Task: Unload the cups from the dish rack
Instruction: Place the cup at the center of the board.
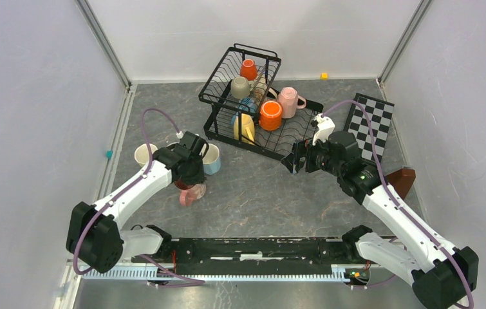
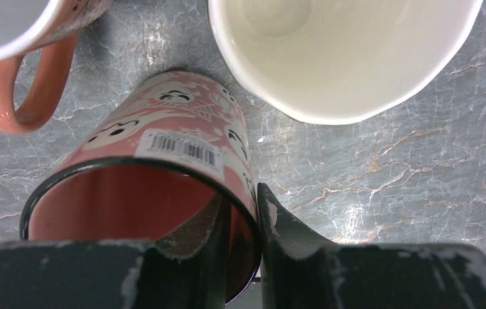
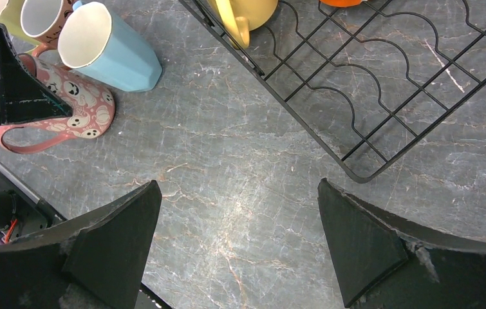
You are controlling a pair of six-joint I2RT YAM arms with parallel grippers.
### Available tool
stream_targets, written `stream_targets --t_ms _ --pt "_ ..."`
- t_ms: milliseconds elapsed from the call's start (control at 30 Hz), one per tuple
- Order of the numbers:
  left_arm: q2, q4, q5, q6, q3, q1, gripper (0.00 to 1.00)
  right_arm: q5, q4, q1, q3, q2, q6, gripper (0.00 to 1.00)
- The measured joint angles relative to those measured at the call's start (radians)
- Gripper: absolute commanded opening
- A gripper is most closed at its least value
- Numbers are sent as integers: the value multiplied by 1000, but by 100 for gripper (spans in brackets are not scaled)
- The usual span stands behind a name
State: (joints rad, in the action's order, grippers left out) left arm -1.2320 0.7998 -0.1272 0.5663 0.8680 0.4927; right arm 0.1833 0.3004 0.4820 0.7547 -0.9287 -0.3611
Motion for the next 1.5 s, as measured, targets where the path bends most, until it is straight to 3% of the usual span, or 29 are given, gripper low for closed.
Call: stream_targets --t_ms 400,833,1267,1500 --pt "27 -16 -2 -14 2 -1 46 0 0 0 0 0 0 98" --pt "176 49 19 -26 96 -1 100 -9 0 0 0 -2 -8 98" --pt "332 54 214 -33 158 -1 100 -80 -9 0 12 -40 -45 98" --pt "381 -2 319 -33 173 -1 100 -57 -197 0 15 -153 -61 98"
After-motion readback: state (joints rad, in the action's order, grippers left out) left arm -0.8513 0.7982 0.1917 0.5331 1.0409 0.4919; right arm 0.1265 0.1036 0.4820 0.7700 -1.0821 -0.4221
